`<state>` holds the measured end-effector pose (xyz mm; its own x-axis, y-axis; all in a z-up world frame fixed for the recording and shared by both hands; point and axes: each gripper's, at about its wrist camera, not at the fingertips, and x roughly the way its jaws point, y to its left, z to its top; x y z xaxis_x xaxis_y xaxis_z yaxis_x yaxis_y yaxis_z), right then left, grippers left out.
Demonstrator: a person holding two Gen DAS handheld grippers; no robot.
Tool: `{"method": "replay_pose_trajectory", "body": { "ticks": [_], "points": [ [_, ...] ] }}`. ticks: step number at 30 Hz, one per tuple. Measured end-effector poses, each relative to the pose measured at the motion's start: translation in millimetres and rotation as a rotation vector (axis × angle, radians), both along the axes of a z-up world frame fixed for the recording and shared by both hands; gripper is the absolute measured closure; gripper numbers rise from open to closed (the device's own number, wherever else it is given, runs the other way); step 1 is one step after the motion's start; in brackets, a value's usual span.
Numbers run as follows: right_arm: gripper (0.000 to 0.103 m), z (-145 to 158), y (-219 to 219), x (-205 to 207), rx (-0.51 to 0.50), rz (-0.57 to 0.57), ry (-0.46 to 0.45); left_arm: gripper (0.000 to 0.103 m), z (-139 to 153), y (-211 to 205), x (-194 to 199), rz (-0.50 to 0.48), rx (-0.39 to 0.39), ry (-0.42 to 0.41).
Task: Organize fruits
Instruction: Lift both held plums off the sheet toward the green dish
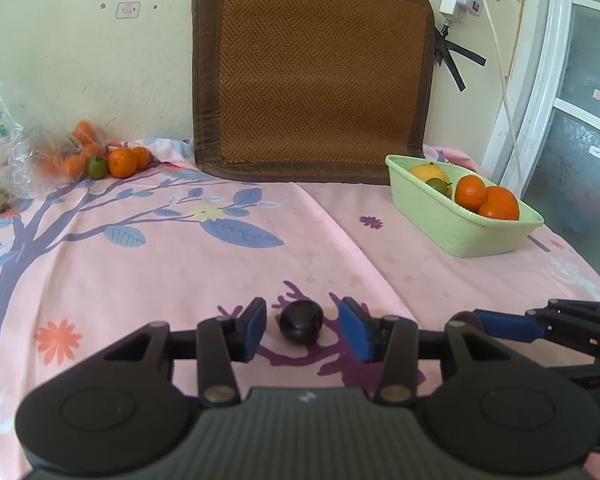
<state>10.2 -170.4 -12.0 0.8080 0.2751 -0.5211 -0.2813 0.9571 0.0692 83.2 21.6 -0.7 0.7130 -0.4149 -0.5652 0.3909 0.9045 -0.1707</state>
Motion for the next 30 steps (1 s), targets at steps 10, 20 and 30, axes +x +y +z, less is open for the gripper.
{"method": "replay_pose_trajectory", "body": {
  "ticks": [10, 20, 30],
  "points": [
    [0.060, 0.0, -0.2, -0.1, 0.000, 0.001, 0.000, 0.056, 0.8, 0.4, -2.3, -0.008, -0.009, -0.013],
    [0.057, -0.5, -1.4, -1.5, -0.006, -0.007, -0.002, 0.056, 1.1, 2.8, -2.7, -0.026, -0.030, -0.010],
    [0.057, -0.4, -1.4, -3.2, 0.003, -0.008, 0.002, 0.056, 1.1, 0.0, -5.3, -0.029, -0.008, -0.011]
  ]
}}
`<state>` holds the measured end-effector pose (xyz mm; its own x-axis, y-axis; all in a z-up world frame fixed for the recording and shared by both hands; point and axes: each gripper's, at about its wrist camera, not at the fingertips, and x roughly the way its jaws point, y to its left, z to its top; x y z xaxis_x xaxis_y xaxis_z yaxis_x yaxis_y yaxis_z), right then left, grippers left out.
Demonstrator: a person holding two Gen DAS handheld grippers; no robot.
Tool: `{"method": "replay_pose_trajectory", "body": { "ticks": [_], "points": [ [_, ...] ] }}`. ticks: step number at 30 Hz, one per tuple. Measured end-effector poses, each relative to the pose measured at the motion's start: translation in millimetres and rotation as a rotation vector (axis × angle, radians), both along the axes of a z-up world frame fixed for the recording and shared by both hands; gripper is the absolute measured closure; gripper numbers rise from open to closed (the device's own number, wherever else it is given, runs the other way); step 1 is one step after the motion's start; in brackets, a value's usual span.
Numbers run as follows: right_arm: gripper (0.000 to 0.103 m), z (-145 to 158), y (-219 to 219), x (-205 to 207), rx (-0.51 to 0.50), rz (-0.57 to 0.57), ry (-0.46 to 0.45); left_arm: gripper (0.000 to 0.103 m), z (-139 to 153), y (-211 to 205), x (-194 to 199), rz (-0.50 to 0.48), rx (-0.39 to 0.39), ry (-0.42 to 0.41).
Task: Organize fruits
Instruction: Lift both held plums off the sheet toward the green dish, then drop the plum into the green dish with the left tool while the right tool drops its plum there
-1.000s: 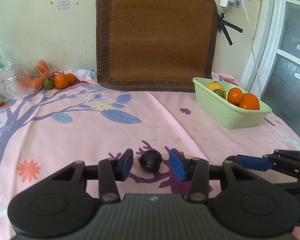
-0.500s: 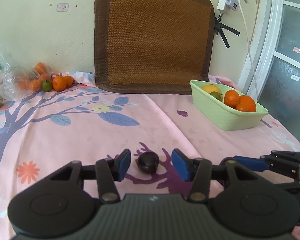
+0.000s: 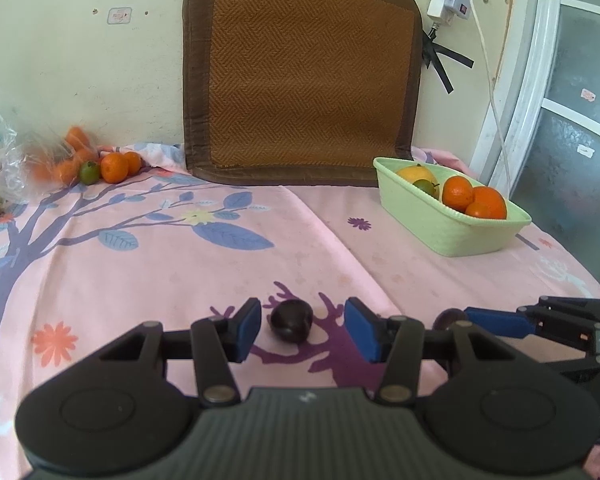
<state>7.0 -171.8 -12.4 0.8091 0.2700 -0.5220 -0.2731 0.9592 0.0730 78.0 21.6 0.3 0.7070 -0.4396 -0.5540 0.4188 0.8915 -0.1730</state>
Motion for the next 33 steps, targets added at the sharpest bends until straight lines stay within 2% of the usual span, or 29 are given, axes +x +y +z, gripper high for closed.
{"method": "replay_pose_trajectory", "body": {
  "ticks": [5, 7, 8, 11, 13, 17, 22, 25, 29, 33],
  "points": [
    [0.057, 0.9, -0.7, 4.6, 0.009, 0.002, 0.008, 0.058, -1.7, 0.3, 2.2, 0.011, 0.003, 0.019],
    [0.057, 1.0, -0.4, 5.7, 0.011, 0.001, 0.011, 0.078, -3.4, 1.6, 4.7, 0.012, -0.003, 0.037],
    [0.057, 0.8, -0.2, 5.7, 0.010, 0.001, 0.012, 0.078, -3.7, 1.9, 5.1, 0.016, -0.004, 0.039],
    [0.072, 0.3, 1.2, 3.7, 0.001, 0.003, 0.007, 0.078, -3.9, 2.1, 4.9, 0.013, -0.009, 0.039],
    [0.072, 0.8, 0.0, 3.6, 0.009, 0.000, 0.001, 0.078, -3.1, 0.8, 4.9, 0.008, -0.013, 0.039],
    [0.072, 4.9, -12.9, 4.7, 0.057, -0.037, -0.024, 0.078, 4.0, -10.6, 9.7, -0.040, -0.077, 0.076],
    [0.072, 23.8, -45.4, 8.5, 0.095, -0.133, -0.123, 0.078, 36.8, -52.5, 22.0, -0.136, -0.106, 0.005],
    [0.072, 35.3, -68.9, 16.5, 0.095, -0.199, -0.183, 0.078, 53.9, -85.4, 38.8, -0.192, -0.130, -0.006],
    [0.072, 41.5, -93.8, 30.9, 0.089, -0.256, -0.218, 0.078, 60.3, -125.7, 69.8, -0.227, -0.142, 0.019],
    [0.072, 38.4, -108.1, 47.5, 0.066, -0.273, -0.229, 0.078, 57.7, -154.3, 107.3, -0.235, -0.168, 0.086]
  ]
}}
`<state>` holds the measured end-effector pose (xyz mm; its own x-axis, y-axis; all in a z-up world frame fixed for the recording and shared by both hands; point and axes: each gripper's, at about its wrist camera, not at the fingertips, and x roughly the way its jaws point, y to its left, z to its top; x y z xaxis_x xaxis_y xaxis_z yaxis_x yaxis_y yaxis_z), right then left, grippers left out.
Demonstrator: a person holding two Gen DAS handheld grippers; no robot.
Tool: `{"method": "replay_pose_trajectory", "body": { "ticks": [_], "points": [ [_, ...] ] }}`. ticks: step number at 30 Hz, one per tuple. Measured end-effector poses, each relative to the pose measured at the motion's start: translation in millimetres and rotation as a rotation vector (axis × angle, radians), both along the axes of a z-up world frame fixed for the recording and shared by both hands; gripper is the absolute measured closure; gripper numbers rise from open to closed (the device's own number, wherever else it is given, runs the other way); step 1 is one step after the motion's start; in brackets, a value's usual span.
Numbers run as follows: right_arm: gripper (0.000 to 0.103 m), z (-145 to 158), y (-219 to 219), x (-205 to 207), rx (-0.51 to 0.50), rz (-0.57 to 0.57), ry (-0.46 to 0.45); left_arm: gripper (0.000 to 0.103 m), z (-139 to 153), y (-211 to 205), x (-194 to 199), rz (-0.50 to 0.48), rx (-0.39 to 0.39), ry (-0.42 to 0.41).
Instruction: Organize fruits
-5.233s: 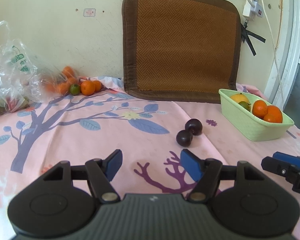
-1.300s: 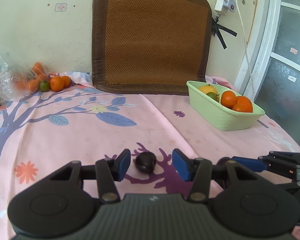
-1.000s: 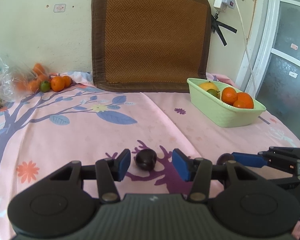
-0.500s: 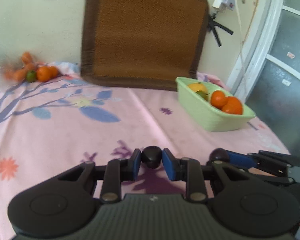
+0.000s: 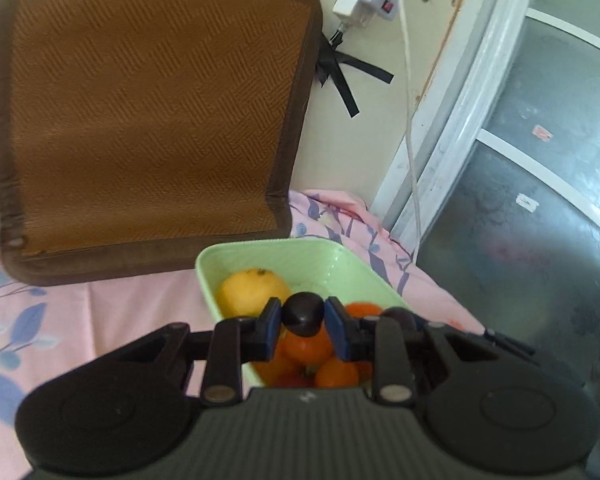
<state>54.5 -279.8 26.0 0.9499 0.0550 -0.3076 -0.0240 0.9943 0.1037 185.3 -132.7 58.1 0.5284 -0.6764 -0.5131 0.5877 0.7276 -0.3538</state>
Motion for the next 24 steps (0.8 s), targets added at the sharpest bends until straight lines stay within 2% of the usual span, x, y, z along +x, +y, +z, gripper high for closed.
{"method": "replay_pose_trajectory", "body": {
  "ticks": [3, 6, 8, 9, 12, 15, 19, 21, 22, 24],
  "points": [
    [0.072, -2.6, -7.4, 17.7, -0.018, -0.010, 0.009, 0.078, -2.9, -16.7, 23.5, -0.008, -0.013, 0.047],
    [0.071, -7.9, -13.2, 32.1, -0.022, -0.015, 0.037, 0.078, -7.7, -31.1, 34.0, -0.003, 0.019, 0.061],
    [0.070, -11.3, -14.5, 35.3, -0.020, -0.015, 0.027, 0.071, -11.3, -33.4, 35.3, -0.010, 0.021, 0.065],
    [0.068, -12.7, -14.1, 36.0, -0.024, -0.013, 0.023, 0.067, -13.0, -33.5, 34.8, -0.009, 0.022, 0.063],
    [0.059, -15.0, -12.7, 35.3, -0.037, -0.010, 0.006, 0.066, -14.7, -31.7, 33.3, -0.008, 0.013, 0.056],
    [0.058, -14.3, -13.4, 34.4, -0.029, -0.009, 0.004, 0.066, -12.4, -26.0, 31.9, 0.007, -0.008, 0.071],
    [0.058, -10.4, -14.1, 25.3, -0.021, -0.021, -0.008, 0.066, -3.5, -10.3, 17.1, 0.027, -0.036, 0.057],
    [0.058, -7.1, -13.7, 16.5, -0.014, -0.023, -0.014, 0.065, 2.3, 1.0, 1.5, 0.045, -0.023, 0.026],
    [0.058, -5.7, -13.4, 10.9, -0.008, -0.023, -0.017, 0.063, 4.7, 6.1, -7.1, 0.062, -0.004, 0.006],
    [0.057, -5.1, -12.7, -3.3, 0.014, -0.025, -0.017, 0.051, 7.7, 15.5, -27.1, 0.106, 0.042, -0.038]
  ]
}}
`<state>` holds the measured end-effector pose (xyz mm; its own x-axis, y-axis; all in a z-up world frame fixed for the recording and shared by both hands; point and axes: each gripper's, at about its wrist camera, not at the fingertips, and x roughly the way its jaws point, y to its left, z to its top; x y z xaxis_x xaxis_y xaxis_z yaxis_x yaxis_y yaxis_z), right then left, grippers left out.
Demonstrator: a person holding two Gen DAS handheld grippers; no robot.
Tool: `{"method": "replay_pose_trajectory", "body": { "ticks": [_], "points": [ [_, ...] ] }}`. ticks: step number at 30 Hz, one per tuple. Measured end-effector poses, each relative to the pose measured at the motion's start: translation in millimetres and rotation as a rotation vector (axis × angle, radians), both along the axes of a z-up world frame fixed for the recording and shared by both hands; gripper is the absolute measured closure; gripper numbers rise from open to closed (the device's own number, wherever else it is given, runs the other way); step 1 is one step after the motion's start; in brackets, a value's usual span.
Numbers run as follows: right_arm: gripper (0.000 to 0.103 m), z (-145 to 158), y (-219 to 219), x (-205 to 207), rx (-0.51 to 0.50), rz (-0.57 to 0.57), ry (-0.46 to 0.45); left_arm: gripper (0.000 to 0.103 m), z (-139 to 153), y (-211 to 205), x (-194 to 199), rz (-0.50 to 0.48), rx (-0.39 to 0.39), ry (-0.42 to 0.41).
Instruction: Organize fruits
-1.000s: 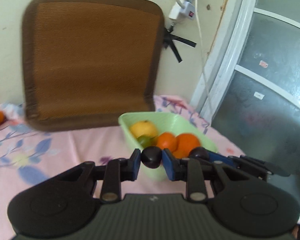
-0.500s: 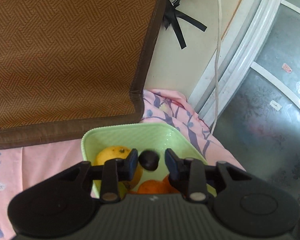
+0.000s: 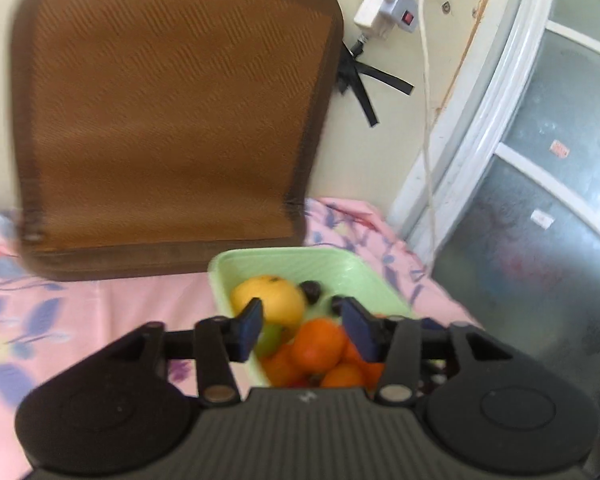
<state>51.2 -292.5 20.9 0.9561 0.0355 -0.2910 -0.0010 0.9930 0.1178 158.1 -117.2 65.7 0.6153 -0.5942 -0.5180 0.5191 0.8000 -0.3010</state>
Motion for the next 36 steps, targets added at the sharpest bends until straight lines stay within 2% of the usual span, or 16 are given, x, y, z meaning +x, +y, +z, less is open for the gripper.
{"method": "replay_pose_trajectory", "body": {
  "ticks": [7, 11, 14, 15, 16, 18, 21, 28, 30, 36],
  "points": [
    [0.057, -13.5, 22.5, -54.2, 0.112, -0.022, 0.052, 0.047, -8.8, 18.9, -66.1, 0.128, 0.192, -0.081],
    [0.056, -21.9, 37.6, -70.6, 0.137, -0.003, 0.105, 0.046, -15.8, 33.1, -90.8, 0.180, 0.223, -0.068],
    [0.056, -23.1, 43.0, -74.3, 0.165, -0.001, 0.134, 0.038, -20.1, 42.0, -107.1, 0.210, 0.249, -0.081],
    [0.056, -22.5, 45.1, -75.8, 0.173, 0.001, 0.139, 0.032, -21.1, 45.8, -112.9, 0.221, 0.257, -0.087],
    [0.056, -21.2, 47.2, -76.5, 0.176, 0.003, 0.142, 0.019, -21.2, 48.6, -116.8, 0.229, 0.261, -0.091],
    [0.056, -20.1, 52.6, -83.4, 0.176, 0.010, 0.141, 0.005, -20.7, 55.0, -126.8, 0.247, 0.260, -0.109],
    [0.056, -17.2, 59.8, -88.8, 0.172, 0.020, 0.139, 0.000, -17.7, 62.2, -137.8, 0.275, 0.270, -0.139],
    [0.055, -11.4, 67.7, -96.7, 0.172, 0.026, 0.133, 0.000, -15.0, 70.1, -143.7, 0.294, 0.279, -0.145],
    [0.051, -10.2, 68.1, -97.8, 0.171, 0.022, 0.128, 0.000, -14.5, 71.5, -144.8, 0.294, 0.273, -0.150],
    [0.049, -9.9, 67.5, -98.4, 0.174, 0.020, 0.125, 0.000, -15.9, 68.5, -145.9, 0.317, 0.310, -0.173]
  ]
}}
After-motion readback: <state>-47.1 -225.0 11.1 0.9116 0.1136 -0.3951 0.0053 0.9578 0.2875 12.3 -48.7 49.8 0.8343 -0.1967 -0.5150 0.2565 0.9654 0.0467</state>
